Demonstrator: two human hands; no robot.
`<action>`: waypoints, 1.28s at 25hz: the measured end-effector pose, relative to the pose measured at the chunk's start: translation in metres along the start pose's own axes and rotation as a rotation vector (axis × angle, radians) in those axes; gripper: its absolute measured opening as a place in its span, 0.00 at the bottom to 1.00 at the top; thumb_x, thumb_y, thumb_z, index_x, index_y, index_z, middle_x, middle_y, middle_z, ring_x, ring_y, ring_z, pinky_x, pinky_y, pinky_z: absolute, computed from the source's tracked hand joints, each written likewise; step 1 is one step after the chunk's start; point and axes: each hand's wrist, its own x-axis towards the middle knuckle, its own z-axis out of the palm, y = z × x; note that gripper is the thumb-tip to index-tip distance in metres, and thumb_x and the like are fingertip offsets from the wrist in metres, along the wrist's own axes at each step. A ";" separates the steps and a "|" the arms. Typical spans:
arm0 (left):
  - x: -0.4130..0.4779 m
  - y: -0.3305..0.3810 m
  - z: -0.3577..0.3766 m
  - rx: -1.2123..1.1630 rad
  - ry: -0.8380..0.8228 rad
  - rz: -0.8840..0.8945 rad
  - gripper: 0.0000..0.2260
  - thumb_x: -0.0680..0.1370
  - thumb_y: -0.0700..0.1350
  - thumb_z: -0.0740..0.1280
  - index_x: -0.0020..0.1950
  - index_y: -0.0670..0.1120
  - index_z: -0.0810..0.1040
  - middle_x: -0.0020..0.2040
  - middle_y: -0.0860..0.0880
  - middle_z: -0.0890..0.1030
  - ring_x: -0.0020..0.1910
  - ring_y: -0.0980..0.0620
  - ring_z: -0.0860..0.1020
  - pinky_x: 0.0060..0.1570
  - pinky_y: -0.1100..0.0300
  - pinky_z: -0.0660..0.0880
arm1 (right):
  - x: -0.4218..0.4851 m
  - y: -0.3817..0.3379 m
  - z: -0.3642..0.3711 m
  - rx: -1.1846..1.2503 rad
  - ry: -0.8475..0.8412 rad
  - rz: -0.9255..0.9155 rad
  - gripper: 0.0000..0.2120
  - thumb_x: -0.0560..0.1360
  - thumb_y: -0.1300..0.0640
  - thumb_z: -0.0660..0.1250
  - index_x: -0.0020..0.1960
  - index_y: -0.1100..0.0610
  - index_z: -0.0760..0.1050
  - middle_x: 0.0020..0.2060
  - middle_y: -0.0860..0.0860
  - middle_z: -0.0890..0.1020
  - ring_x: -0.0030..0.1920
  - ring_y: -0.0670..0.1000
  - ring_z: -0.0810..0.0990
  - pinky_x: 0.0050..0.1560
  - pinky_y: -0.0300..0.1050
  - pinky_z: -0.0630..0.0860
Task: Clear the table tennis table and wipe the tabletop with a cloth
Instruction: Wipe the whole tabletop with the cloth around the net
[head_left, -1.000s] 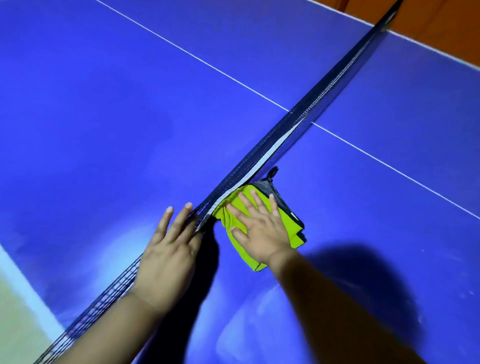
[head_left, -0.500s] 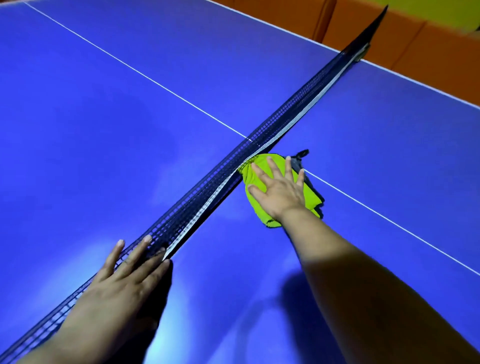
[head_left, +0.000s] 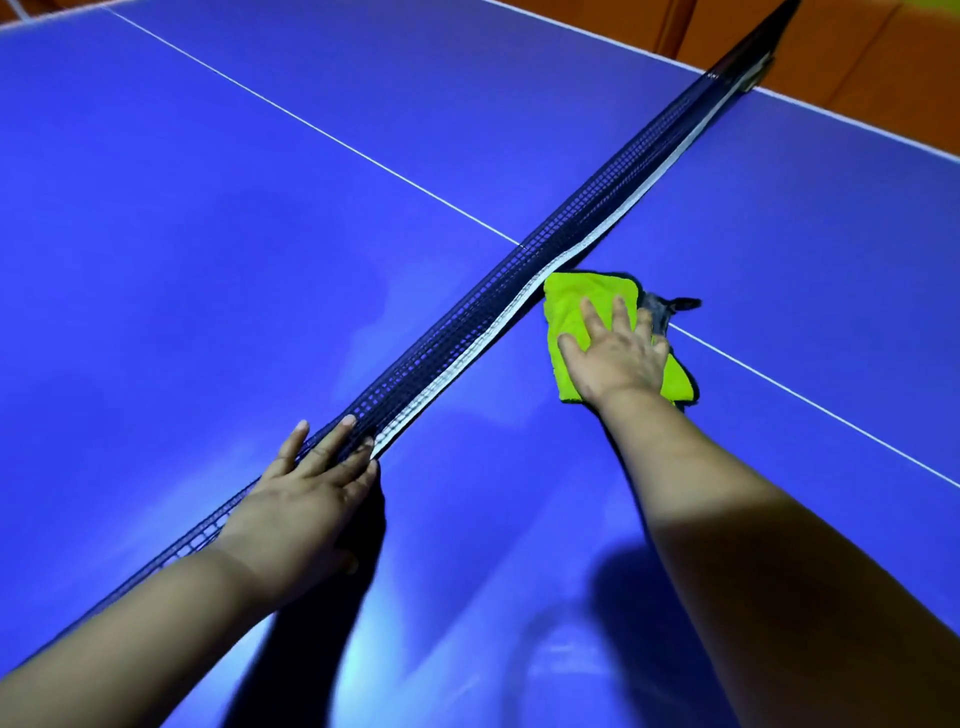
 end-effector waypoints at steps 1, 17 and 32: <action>-0.001 0.002 -0.005 0.008 -0.019 -0.016 0.45 0.54 0.61 0.77 0.67 0.44 0.74 0.69 0.47 0.72 0.72 0.44 0.56 0.71 0.42 0.51 | -0.017 -0.003 0.002 0.001 -0.004 0.016 0.30 0.77 0.35 0.49 0.77 0.40 0.49 0.78 0.49 0.48 0.77 0.57 0.45 0.73 0.59 0.50; -0.206 0.013 0.032 -0.106 0.340 -0.007 0.18 0.70 0.40 0.57 0.55 0.43 0.82 0.57 0.44 0.81 0.68 0.40 0.69 0.71 0.47 0.46 | -0.410 -0.106 0.056 -0.027 -0.004 -0.197 0.30 0.70 0.41 0.55 0.71 0.43 0.69 0.71 0.53 0.70 0.69 0.62 0.69 0.63 0.63 0.69; -0.325 0.071 0.026 -0.320 0.196 -0.131 0.20 0.66 0.43 0.56 0.48 0.43 0.84 0.50 0.45 0.83 0.60 0.40 0.76 0.66 0.48 0.56 | -0.613 -0.078 0.064 -0.010 -0.107 -0.284 0.29 0.68 0.49 0.59 0.70 0.45 0.70 0.71 0.51 0.70 0.69 0.57 0.69 0.60 0.54 0.68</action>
